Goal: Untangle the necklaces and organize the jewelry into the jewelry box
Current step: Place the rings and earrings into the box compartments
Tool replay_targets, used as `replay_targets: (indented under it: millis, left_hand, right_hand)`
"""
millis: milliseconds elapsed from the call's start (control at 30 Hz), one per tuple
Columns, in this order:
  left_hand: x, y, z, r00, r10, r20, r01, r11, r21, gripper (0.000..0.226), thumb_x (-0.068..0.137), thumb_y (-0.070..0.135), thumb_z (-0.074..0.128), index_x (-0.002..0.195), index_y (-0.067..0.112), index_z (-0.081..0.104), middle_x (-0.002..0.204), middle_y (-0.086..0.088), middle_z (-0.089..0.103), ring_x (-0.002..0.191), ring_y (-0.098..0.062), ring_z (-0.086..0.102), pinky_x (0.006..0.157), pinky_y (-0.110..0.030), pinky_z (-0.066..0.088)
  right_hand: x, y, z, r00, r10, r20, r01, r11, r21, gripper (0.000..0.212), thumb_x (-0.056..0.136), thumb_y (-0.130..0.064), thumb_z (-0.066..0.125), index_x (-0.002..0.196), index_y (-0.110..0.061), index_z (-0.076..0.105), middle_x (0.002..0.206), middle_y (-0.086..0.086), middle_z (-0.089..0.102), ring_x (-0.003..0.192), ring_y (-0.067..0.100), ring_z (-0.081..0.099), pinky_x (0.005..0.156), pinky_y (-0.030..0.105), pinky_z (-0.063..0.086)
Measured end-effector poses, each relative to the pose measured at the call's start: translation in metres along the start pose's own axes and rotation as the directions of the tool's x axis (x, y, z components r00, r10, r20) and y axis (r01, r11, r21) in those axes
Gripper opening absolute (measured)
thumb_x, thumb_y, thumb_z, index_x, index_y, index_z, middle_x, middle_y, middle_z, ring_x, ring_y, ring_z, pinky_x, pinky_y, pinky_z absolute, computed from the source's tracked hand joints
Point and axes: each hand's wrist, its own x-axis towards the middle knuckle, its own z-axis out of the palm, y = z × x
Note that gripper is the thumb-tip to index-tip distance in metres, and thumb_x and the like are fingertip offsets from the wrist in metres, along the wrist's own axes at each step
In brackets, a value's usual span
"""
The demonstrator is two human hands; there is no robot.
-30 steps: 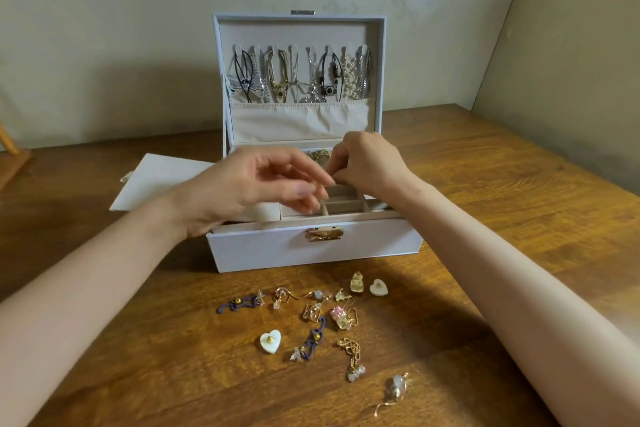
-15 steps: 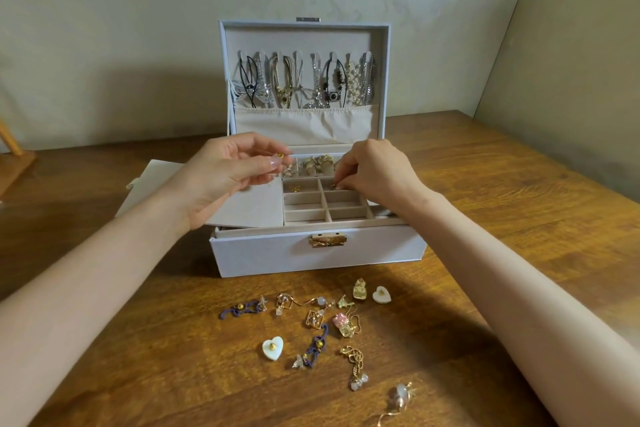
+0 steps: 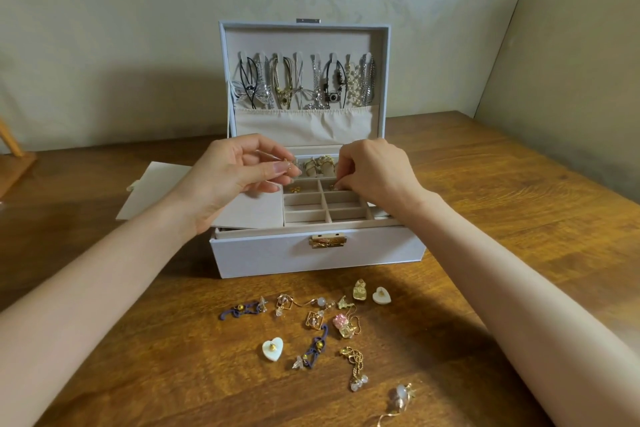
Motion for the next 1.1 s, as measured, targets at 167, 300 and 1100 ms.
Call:
replay_targets:
  millis: [167, 300, 1100]
  left_hand:
    - [0.002, -0.003, 0.002, 0.999, 0.023, -0.025, -0.021, 0.998, 0.066, 0.01, 0.084, 0.013, 0.062, 0.095, 0.014, 0.063, 0.085, -0.001, 0.075, 0.077, -0.008, 0.068, 0.066, -0.027, 0.048]
    - [0.003, -0.004, 0.003, 0.999, 0.032, -0.019, -0.03, 0.996, 0.087, 0.009, 0.086, 0.014, 0.061, 0.095, 0.015, 0.063, 0.085, 0.002, 0.074, 0.077, -0.005, 0.068, 0.066, -0.026, 0.048]
    - [0.041, 0.003, 0.037, 0.978, 0.133, 0.159, -0.203, 0.448, 0.871, 0.016, 0.086, 0.019, 0.064, 0.093, 0.03, 0.072, 0.093, 0.006, 0.067, 0.094, -0.017, 0.056, 0.073, -0.025, 0.033]
  right_hand:
    - [0.0, 0.011, -0.011, 0.999, 0.031, 0.038, -0.036, 0.987, 0.155, 0.009, 0.073, -0.019, 0.078, 0.081, -0.022, 0.075, 0.08, -0.006, 0.068, 0.075, 0.009, 0.053, 0.069, 0.026, 0.045]
    - [-0.004, 0.006, -0.008, 0.998, -0.03, 0.06, 0.021, 0.989, 0.147, 0.009, 0.079, -0.028, 0.073, 0.085, -0.022, 0.075, 0.085, -0.007, 0.068, 0.075, 0.007, 0.053, 0.069, 0.023, 0.043]
    - [0.001, 0.008, 0.002, 0.997, 0.004, 0.074, -0.015, 0.988, 0.151, 0.012, 0.079, -0.03, 0.072, 0.07, -0.026, 0.066, 0.064, -0.015, 0.055, 0.072, 0.011, 0.053, 0.064, 0.024, 0.038]
